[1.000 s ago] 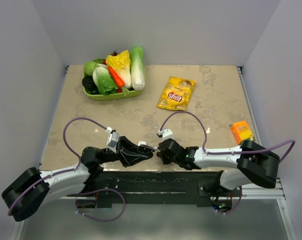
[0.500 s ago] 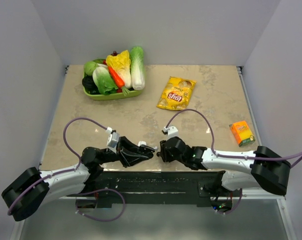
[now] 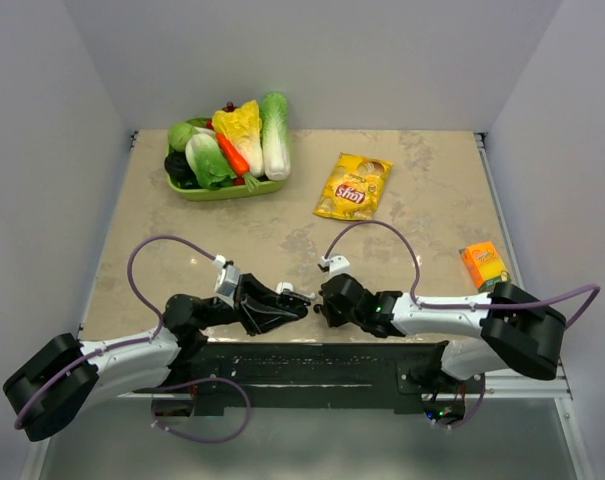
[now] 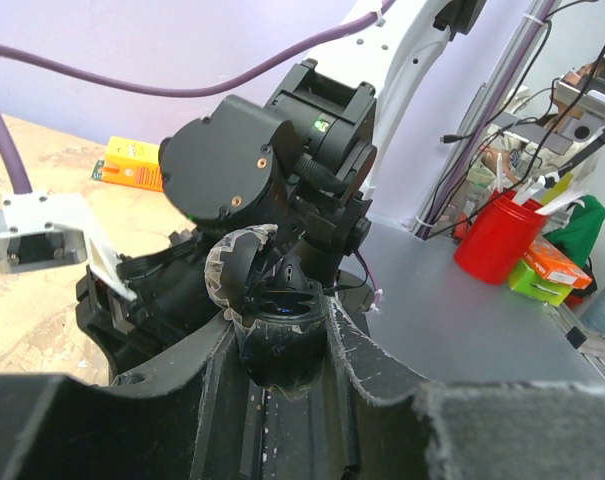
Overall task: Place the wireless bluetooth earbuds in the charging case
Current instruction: Adjust the left earbud at the center of the board.
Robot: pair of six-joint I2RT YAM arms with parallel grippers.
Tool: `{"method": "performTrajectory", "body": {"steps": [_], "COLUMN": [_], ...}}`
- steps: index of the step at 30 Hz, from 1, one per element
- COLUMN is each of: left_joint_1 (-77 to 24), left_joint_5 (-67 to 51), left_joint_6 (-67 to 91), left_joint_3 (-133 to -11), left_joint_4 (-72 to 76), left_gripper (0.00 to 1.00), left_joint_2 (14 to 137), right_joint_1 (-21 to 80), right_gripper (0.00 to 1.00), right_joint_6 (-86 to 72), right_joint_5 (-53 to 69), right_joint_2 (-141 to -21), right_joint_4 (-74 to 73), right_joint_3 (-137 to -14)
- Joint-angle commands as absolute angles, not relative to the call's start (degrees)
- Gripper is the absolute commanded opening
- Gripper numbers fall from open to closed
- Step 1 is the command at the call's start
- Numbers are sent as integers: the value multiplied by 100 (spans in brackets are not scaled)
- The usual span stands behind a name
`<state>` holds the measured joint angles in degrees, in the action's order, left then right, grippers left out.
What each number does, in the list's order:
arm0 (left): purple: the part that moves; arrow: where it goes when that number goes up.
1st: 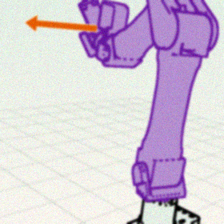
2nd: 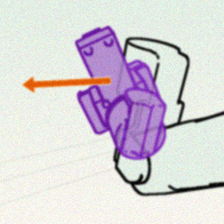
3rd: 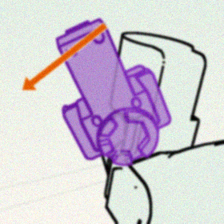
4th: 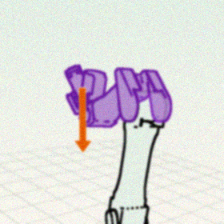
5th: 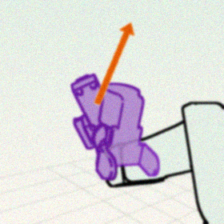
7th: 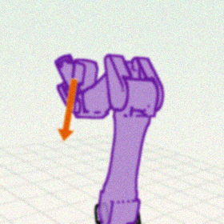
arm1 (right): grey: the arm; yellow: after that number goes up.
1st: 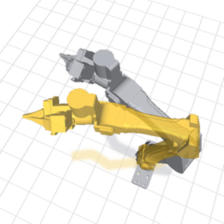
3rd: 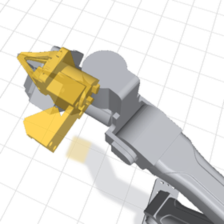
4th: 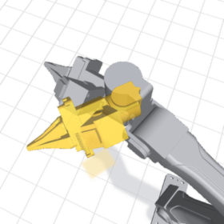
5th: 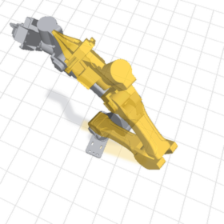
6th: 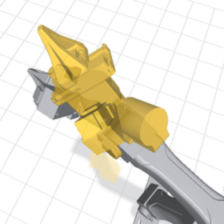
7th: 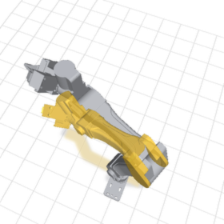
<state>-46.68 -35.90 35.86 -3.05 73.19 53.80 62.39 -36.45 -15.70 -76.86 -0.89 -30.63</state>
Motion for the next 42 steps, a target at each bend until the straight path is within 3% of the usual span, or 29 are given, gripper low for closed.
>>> {"method": "performTrajectory", "body": {"steps": [1,17,21,30,33,38,42], "left_joint_1": [-4720,-4737,-4729,-4746,-4737,-4737,-4737], "left_joint_5": [-3533,-3525,-3516,-3516,-3507,-3489,-3489], "left_joint_6": [3463,3445,3428,3428,3437,3401,3401], "left_joint_3": [-246,-211,-202,-185,-167,-149,-158], "left_joint_4": [10854,10863,10863,10863,10863,10863,10863], "left_gripper": [0,0,0,0,0,0,0], "left_joint_2": [5397,5405,5405,5397,5353,5326,5335], "right_joint_1": [6231,6205,6135,5880,5906,6512,6723], "right_gripper": [0,0,9,19,22,44,40], "right_joint_6": [-3744,-3533,-3498,-3296,-3314,-3103,-2953], "right_joint_5": [-1564,-2223,-2338,-2249,-2399,-2189,-1803], "right_joint_2": [-7875,-8517,-8534,-8710,-8254,-7392,-7698], "right_joint_4": [-35,-272,-422,-342,-369,149,316], "right_joint_3": [-3190,-3550,-3621,-3814,-3692,-3532,-3674]}}
